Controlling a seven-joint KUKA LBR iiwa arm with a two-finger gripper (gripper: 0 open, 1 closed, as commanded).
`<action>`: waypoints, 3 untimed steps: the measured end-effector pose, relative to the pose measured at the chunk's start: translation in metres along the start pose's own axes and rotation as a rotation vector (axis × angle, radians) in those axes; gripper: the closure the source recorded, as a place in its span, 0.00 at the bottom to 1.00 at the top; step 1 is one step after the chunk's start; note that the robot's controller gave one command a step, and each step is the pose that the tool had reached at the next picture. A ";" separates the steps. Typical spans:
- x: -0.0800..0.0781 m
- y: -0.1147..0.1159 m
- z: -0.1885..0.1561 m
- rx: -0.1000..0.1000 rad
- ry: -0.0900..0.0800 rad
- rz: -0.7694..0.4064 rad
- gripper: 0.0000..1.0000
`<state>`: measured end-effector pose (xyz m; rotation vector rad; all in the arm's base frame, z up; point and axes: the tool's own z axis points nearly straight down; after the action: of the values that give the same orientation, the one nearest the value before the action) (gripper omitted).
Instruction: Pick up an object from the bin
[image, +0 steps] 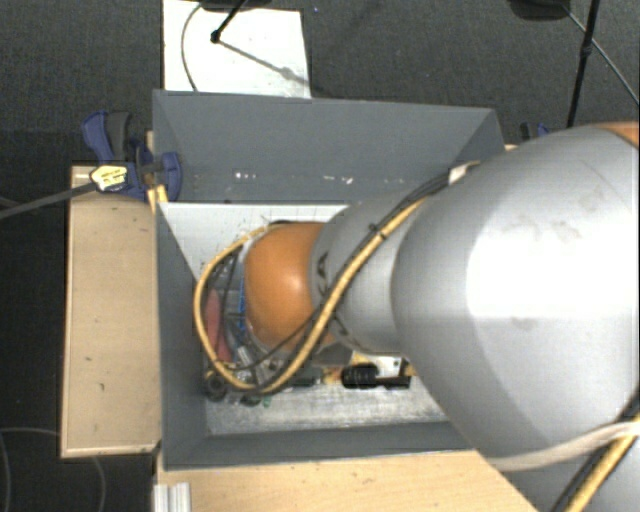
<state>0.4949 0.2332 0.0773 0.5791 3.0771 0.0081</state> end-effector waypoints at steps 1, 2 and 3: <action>0.000 0.000 0.000 0.000 0.000 0.004 1.00; 0.000 0.000 0.000 -0.001 0.000 0.008 1.00; 0.000 0.000 0.000 -0.001 0.000 0.005 1.00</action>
Offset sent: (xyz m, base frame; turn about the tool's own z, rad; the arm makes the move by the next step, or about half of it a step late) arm 0.0000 0.0000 0.0000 0.0000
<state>0.4947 0.2334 0.0773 0.5862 3.0753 0.0097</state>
